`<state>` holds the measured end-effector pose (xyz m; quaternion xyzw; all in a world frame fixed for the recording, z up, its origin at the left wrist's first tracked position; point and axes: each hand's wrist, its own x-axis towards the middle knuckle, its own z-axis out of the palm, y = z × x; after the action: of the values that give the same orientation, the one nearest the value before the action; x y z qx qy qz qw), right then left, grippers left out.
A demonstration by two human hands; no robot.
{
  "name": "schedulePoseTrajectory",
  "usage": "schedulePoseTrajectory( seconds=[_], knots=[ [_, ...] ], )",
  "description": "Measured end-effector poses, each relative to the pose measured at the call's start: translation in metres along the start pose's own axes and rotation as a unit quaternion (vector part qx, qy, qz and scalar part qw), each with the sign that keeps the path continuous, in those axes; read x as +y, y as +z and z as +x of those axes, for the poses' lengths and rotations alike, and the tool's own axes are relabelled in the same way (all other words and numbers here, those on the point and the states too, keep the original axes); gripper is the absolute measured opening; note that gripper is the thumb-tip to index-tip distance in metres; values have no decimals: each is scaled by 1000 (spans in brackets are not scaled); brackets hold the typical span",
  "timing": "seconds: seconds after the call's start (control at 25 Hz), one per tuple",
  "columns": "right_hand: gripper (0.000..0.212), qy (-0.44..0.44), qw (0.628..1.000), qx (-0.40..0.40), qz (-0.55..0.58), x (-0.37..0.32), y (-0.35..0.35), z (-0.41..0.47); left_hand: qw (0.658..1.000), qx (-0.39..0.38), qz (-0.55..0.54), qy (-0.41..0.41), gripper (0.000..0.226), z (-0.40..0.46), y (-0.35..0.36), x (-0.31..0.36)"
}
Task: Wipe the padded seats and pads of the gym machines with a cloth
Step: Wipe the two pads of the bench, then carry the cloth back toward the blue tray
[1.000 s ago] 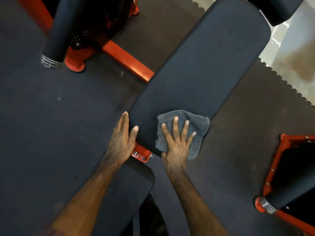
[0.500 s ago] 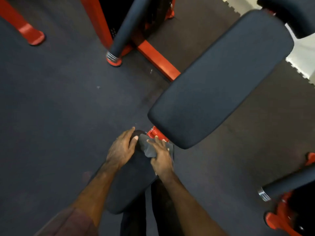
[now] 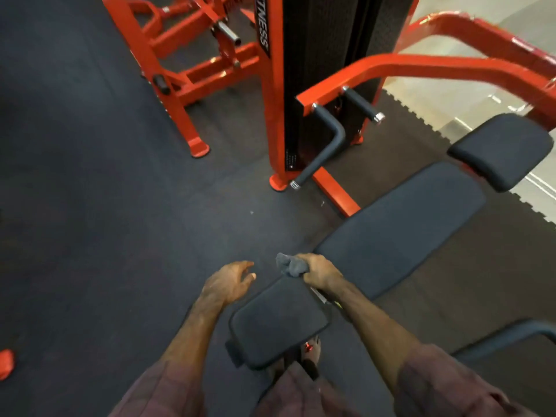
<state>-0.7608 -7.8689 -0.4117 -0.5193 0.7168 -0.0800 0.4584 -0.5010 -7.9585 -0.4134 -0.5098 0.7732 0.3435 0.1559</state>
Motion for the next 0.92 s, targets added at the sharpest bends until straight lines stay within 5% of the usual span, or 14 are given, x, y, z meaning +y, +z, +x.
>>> schedulePoseTrajectory(
  seconds=[0.28, 0.56, 0.76, 0.92],
  knots=[
    [43, -65, 995, 61, -53, -71, -54, -32, 986, 118, 106, 45, 51, -59, -117, 22],
    [46, -2, 958, 287, -11, -61, -36, -199, 932, 126, 228, 252, 49, -104, -125, 105],
    [44, 120, 902, 408, 71, -15, 27, -399, 857, 63, 273, 432, 53, -175, -49, 228],
    [57, 257, 829, 476, 138, 26, 113, -576, 751, 7, 321, 577, 55, -292, 60, 339]
  ],
)
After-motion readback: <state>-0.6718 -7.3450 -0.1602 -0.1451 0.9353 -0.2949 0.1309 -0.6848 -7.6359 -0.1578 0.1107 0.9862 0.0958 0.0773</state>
